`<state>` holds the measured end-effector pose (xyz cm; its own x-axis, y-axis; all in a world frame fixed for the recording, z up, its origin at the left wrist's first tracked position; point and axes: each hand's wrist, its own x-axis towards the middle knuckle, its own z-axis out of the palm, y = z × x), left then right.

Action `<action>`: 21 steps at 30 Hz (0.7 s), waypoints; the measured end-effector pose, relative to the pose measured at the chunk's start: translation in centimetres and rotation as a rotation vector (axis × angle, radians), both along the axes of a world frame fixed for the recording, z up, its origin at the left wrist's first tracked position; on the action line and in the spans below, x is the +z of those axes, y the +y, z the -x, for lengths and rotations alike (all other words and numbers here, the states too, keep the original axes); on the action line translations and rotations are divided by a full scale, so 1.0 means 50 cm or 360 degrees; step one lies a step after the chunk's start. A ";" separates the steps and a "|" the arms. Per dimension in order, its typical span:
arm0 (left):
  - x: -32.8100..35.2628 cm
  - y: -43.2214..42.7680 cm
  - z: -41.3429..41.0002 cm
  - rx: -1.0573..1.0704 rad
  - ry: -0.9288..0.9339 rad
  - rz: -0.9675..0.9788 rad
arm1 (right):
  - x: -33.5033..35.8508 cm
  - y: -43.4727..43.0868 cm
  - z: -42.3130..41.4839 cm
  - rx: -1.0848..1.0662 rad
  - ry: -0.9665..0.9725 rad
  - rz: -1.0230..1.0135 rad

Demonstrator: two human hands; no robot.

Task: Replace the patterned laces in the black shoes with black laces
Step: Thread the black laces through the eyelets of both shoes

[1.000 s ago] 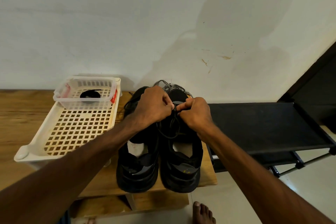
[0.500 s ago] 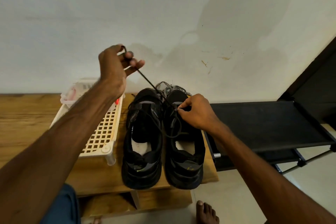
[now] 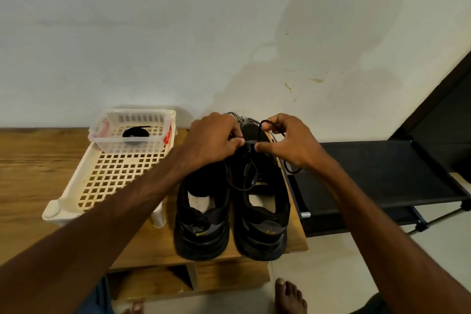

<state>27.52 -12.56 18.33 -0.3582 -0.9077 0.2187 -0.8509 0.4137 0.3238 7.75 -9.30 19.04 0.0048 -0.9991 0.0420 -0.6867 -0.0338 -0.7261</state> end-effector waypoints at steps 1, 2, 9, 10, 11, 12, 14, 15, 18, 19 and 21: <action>0.001 -0.006 -0.006 0.0031 0.0127 -0.0036 | -0.002 0.002 -0.005 0.0035 0.0091 -0.0037; 0.005 -0.012 -0.012 0.0043 0.0295 -0.0086 | -0.004 0.002 -0.008 0.0060 0.0175 -0.0068; 0.089 -0.041 -0.063 0.0065 0.2614 -0.0779 | -0.028 -0.005 -0.003 0.0002 0.0441 -0.0141; 0.092 -0.041 -0.069 0.0064 0.2712 -0.0847 | -0.028 -0.005 -0.003 -0.0027 0.0472 -0.0119; 0.086 -0.045 -0.071 0.0086 0.2582 -0.0863 | -0.028 -0.004 -0.004 -0.0059 0.0488 -0.0089; 0.078 -0.046 -0.067 0.0070 0.2288 -0.0836 | -0.027 -0.003 -0.004 -0.0091 0.0488 -0.0054; 0.051 -0.042 -0.049 -0.0031 0.1410 -0.0614 | -0.023 0.000 -0.004 -0.0143 0.0491 0.0006; 0.030 -0.043 -0.041 -0.0109 0.0941 -0.0470 | -0.020 0.001 -0.003 -0.0166 0.0491 0.0033; -0.006 -0.029 -0.016 -0.0098 -0.0130 -0.0168 | -0.011 0.001 -0.001 -0.0184 0.0469 0.0043; -0.010 -0.026 -0.011 -0.0066 -0.0233 -0.0088 | -0.010 0.001 -0.002 -0.0160 0.0467 0.0005; -0.012 -0.022 -0.003 -0.0043 -0.0256 -0.0007 | -0.012 0.002 -0.008 -0.0106 0.0498 -0.0099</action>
<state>27.68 -13.67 17.72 -0.4123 -0.8981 0.1528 -0.8805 0.4359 0.1861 8.15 -9.18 18.45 -0.0577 -0.9983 -0.0124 -0.8761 0.0566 -0.4788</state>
